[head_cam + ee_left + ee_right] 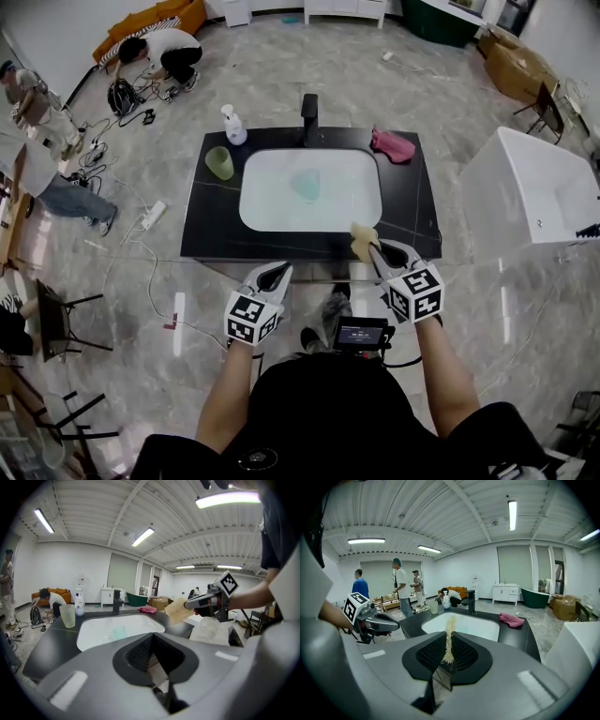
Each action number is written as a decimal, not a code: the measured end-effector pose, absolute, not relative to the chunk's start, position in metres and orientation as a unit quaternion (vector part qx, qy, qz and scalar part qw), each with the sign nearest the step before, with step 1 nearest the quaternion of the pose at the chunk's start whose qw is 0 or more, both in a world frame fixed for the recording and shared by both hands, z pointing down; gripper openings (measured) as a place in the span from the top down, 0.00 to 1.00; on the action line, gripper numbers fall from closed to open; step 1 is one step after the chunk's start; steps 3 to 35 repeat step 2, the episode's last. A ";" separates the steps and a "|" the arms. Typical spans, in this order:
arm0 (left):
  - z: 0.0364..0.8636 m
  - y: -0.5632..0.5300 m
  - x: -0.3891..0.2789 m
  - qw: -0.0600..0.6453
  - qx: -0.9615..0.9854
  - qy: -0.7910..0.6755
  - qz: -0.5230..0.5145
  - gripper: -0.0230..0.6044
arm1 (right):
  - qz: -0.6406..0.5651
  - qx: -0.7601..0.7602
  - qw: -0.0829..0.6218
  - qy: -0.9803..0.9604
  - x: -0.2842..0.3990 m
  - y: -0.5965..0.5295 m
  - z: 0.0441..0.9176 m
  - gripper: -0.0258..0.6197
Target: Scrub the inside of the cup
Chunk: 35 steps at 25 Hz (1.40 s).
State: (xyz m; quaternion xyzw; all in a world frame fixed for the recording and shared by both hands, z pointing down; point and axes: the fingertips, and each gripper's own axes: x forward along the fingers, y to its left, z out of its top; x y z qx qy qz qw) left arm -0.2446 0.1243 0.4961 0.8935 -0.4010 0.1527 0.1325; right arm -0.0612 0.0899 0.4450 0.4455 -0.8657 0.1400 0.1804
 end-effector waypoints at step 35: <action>0.497 0.125 -0.242 0.133 0.893 -0.402 0.153 0.96 | 0.139 0.446 0.180 -0.866 -0.057 0.091 0.446 0.90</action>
